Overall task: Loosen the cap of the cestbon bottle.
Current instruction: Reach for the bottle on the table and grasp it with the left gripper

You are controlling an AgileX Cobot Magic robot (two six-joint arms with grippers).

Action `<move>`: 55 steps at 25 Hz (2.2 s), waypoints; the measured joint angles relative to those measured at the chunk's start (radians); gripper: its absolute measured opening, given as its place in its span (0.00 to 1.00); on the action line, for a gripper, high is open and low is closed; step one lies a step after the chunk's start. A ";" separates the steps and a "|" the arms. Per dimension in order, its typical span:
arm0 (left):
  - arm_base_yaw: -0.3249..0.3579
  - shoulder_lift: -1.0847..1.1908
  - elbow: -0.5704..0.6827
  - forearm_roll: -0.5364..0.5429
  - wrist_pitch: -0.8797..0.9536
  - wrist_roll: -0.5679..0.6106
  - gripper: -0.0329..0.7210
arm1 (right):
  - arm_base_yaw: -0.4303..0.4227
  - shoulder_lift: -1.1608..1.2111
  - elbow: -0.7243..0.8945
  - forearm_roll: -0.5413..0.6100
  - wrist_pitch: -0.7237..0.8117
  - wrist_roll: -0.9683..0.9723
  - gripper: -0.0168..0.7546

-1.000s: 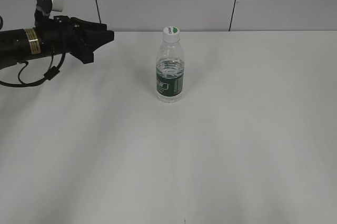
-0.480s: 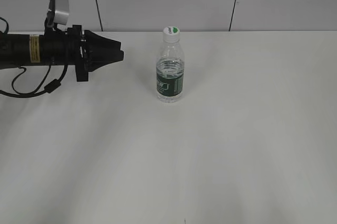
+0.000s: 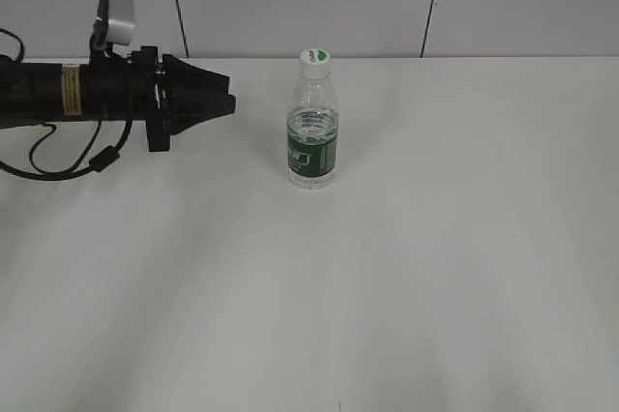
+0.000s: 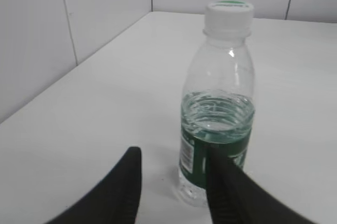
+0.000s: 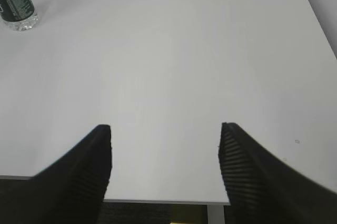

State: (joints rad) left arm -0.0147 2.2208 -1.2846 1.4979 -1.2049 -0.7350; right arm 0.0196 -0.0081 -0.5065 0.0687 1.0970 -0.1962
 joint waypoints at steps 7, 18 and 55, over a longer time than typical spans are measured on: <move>-0.036 0.002 0.000 0.009 -0.002 0.000 0.84 | 0.000 0.000 0.000 0.000 0.000 0.000 0.66; -0.102 0.112 -0.005 -0.074 0.004 0.037 0.89 | 0.000 0.000 0.000 0.000 0.000 0.000 0.66; -0.287 0.354 -0.280 -0.211 0.042 0.038 0.64 | 0.000 0.000 0.000 0.000 0.000 0.000 0.66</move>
State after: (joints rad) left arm -0.3012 2.5745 -1.5646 1.2868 -1.1628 -0.6967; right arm 0.0196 -0.0081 -0.5065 0.0687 1.0970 -0.1962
